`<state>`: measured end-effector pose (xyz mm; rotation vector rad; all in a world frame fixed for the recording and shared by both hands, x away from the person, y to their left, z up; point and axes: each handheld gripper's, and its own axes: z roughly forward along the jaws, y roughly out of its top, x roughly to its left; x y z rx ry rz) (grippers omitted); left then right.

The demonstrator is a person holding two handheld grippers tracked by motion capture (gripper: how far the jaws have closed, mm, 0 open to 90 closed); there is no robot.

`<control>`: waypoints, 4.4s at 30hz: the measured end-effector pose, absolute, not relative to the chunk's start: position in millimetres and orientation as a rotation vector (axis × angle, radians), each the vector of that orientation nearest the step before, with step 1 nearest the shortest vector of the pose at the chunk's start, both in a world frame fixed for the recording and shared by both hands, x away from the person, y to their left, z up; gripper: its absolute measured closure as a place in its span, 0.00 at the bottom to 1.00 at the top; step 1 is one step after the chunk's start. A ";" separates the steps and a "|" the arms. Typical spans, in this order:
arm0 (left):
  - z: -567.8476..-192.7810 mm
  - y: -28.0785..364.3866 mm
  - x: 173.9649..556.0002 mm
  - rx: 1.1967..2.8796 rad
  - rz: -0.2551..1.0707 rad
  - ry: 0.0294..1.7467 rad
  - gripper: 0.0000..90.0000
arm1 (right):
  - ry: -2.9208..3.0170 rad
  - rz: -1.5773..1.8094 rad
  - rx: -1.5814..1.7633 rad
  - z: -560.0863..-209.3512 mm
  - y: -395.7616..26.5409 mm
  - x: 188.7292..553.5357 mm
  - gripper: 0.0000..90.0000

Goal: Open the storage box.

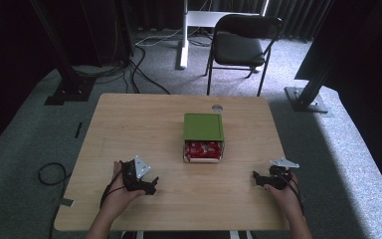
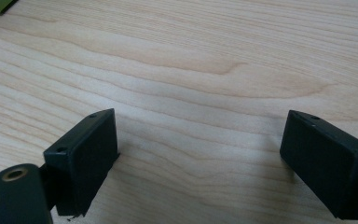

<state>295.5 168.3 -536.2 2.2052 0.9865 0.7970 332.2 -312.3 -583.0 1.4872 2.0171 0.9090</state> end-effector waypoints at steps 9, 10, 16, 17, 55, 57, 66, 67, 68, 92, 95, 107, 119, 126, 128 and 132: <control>-530.1 146.0 297.2 2.255 0.835 0.887 0.02 | 2.017 0.909 1.487 -583.0 -312.3 332.2 0.12; -529.1 143.7 297.3 2.260 0.843 0.876 0.02 | 2.017 0.909 1.486 -583.0 -312.3 332.2 0.12; -523.5 128.6 298.1 2.292 0.890 0.802 0.02 | 2.017 0.909 1.487 -583.0 -312.3 332.2 0.12; -523.0 126.1 298.1 2.295 0.896 0.792 0.02 | 2.017 0.909 1.487 -583.0 -312.3 332.2 0.12; -525.1 46.8 289.8 2.388 1.156 0.355 0.02 | 2.019 0.910 1.484 -583.0 -312.2 332.2 0.12; -525.6 42.1 289.9 2.392 1.167 0.333 0.02 | 2.019 0.910 1.483 -583.0 -312.2 332.2 0.12; -528.7 23.9 292.4 2.429 1.241 0.206 0.02 | 2.019 0.910 1.484 -583.0 -312.2 332.2 0.12; -529.2 21.7 292.0 2.430 1.269 0.181 0.02 | 2.019 0.910 1.484 -583.0 -312.2 332.2 0.12; -529.1 19.7 291.5 2.440 1.310 0.144 0.04 | 2.019 0.910 1.483 -583.0 -312.3 332.2 0.12; -548.3 -2.5 298.9 2.509 1.365 -0.138 0.37 | 2.019 0.910 1.484 -583.0 -312.2 332.2 0.12; -550.5 -3.2 302.1 2.519 1.373 -0.143 0.39 | 2.019 0.910 1.484 -583.0 -312.2 332.2 0.12; -557.3 -6.4 314.5 2.564 1.421 -0.120 0.44 | 2.019 0.911 1.484 -583.0 -312.2 332.2 0.12; -561.6 -6.7 323.0 2.556 1.492 -0.165 0.58 | 2.019 0.910 1.485 -583.0 -312.2 332.1 0.12; -565.9 -7.7 328.0 2.538 1.526 -0.180 0.69 | 2.019 0.910 1.485 -583.0 -312.2 332.2 0.12; -566.1 -8.0 329.8 2.526 1.543 -0.182 0.74 | 2.019 0.910 1.485 -583.0 -312.1 332.1 0.12; -567.5 -7.2 331.3 2.499 1.562 -0.196 0.78 | 2.020 0.910 1.483 -583.0 -312.3 332.2 0.12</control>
